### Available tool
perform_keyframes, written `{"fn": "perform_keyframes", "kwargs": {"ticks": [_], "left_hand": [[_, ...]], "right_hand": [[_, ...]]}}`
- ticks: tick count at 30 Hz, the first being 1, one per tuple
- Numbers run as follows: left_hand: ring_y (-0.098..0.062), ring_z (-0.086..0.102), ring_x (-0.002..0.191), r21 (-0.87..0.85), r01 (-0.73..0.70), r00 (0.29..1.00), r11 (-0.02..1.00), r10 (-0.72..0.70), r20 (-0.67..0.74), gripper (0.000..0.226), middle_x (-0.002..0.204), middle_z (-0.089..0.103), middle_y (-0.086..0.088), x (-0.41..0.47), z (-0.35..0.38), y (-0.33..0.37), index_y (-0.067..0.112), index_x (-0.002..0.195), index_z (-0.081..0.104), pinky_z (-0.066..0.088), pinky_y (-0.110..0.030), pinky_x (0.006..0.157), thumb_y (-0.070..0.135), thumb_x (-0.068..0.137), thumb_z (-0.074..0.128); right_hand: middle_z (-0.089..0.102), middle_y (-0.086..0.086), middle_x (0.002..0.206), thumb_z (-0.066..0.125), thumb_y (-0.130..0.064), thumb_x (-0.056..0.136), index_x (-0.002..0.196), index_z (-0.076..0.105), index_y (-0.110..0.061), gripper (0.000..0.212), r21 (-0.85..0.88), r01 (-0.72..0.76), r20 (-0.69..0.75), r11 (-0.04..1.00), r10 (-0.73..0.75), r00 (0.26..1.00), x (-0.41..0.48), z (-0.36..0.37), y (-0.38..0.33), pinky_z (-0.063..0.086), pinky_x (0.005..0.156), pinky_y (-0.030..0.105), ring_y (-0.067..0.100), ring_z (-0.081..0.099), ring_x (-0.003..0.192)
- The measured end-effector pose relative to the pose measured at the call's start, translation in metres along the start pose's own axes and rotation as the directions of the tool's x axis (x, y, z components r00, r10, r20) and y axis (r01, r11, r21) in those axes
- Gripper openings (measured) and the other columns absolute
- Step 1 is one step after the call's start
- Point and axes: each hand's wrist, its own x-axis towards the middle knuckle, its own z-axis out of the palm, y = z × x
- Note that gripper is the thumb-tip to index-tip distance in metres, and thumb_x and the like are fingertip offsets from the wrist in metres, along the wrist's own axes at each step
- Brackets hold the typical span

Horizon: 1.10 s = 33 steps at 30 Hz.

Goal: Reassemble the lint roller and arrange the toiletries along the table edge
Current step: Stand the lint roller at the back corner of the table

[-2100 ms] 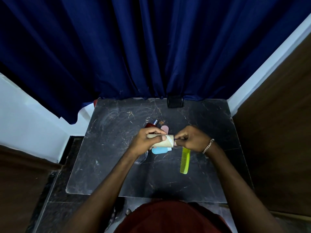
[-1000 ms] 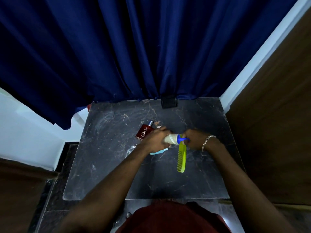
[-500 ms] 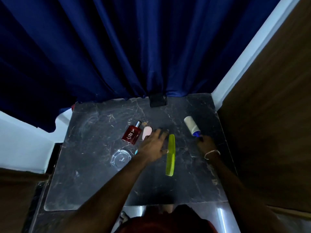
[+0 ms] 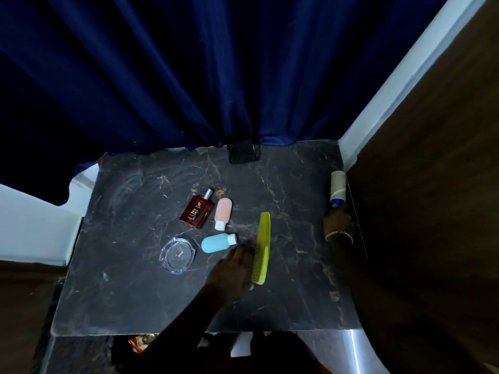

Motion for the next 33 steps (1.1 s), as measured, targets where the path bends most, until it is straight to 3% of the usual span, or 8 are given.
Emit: {"fn": "perform_keyframes", "kwargs": {"ticks": [4, 8, 19, 25, 29, 33], "left_hand": [[-0.028, 0.004, 0.162, -0.002, 0.063, 0.995, 0.998, -0.063, 0.077, 0.101, 0.173, -0.002, -0.006, -0.009, 0.016, -0.006, 0.02, 0.165, 0.001, 0.038, -0.046, 0.121, 0.047, 0.086, 0.059], [-0.033, -0.005, 0.161, 0.007, 0.109, 0.982, 0.994, -0.109, 0.152, 0.109, 0.173, -0.01, -0.004, -0.015, 0.031, -0.01, 0.021, 0.164, -0.004, 0.026, -0.054, 0.126, 0.044, 0.085, 0.067], [-0.031, -0.01, 0.161, -0.056, 0.138, 0.979, 0.989, -0.127, 0.161, 0.111, 0.172, -0.019, -0.001, -0.014, 0.043, -0.02, 0.025, 0.164, -0.003, 0.024, -0.06, 0.124, 0.045, 0.084, 0.071], [-0.032, -0.009, 0.161, -0.072, 0.143, 0.979, 0.987, -0.13, 0.16, 0.111, 0.172, -0.017, 0.0, -0.015, 0.043, -0.02, 0.024, 0.164, -0.002, 0.024, -0.062, 0.124, 0.046, 0.084, 0.072], [-0.032, -0.01, 0.161, -0.087, 0.141, 0.979, 0.986, -0.126, 0.16, 0.111, 0.172, -0.017, 0.0, -0.014, 0.041, -0.019, 0.023, 0.165, -0.001, 0.024, -0.064, 0.124, 0.046, 0.085, 0.072], [-0.03, -0.013, 0.161, -0.094, 0.142, 0.98, 0.985, -0.127, 0.153, 0.111, 0.171, -0.021, 0.002, -0.017, 0.043, -0.02, 0.026, 0.165, -0.005, 0.021, -0.063, 0.125, 0.048, 0.086, 0.07]], "right_hand": [[0.061, 0.027, 0.126, 0.034, -0.022, 0.105, 0.138, 0.037, 0.006, 0.044, -0.114, 0.053, 0.04, 0.992, -0.049, 0.998, 0.005, 0.009, -0.012, 0.049, 0.095, 0.05, 0.046, 0.061, 0.115], [0.068, 0.024, 0.117, 0.035, -0.021, 0.104, 0.137, 0.04, 0.006, 0.043, -0.209, 0.132, 0.017, 0.969, -0.132, 0.991, -0.001, 0.023, -0.028, 0.053, 0.087, 0.047, 0.044, 0.067, 0.107], [0.07, 0.019, 0.115, 0.032, -0.024, 0.105, 0.129, 0.044, -0.002, 0.035, -0.324, 0.406, 0.186, 0.855, -0.363, 0.913, -0.04, 0.056, -0.077, 0.054, 0.087, 0.044, 0.039, 0.069, 0.106], [0.071, 0.019, 0.112, 0.034, -0.028, 0.105, 0.124, 0.047, -0.005, 0.033, -0.344, 0.468, 0.183, 0.814, -0.43, 0.884, -0.042, 0.059, -0.081, 0.054, 0.086, 0.044, 0.039, 0.069, 0.105], [0.07, 0.02, 0.114, 0.031, -0.03, 0.106, 0.129, 0.048, -0.005, 0.037, -0.347, 0.428, 0.168, 0.834, -0.393, 0.904, -0.022, 0.05, -0.067, 0.053, 0.087, 0.043, 0.039, 0.068, 0.106], [0.068, 0.026, 0.116, 0.032, -0.032, 0.107, 0.123, 0.058, 0.001, 0.045, -0.203, 0.231, 0.084, 0.952, -0.218, 0.972, 0.005, 0.036, -0.048, 0.053, 0.089, 0.046, 0.044, 0.066, 0.108]]}}
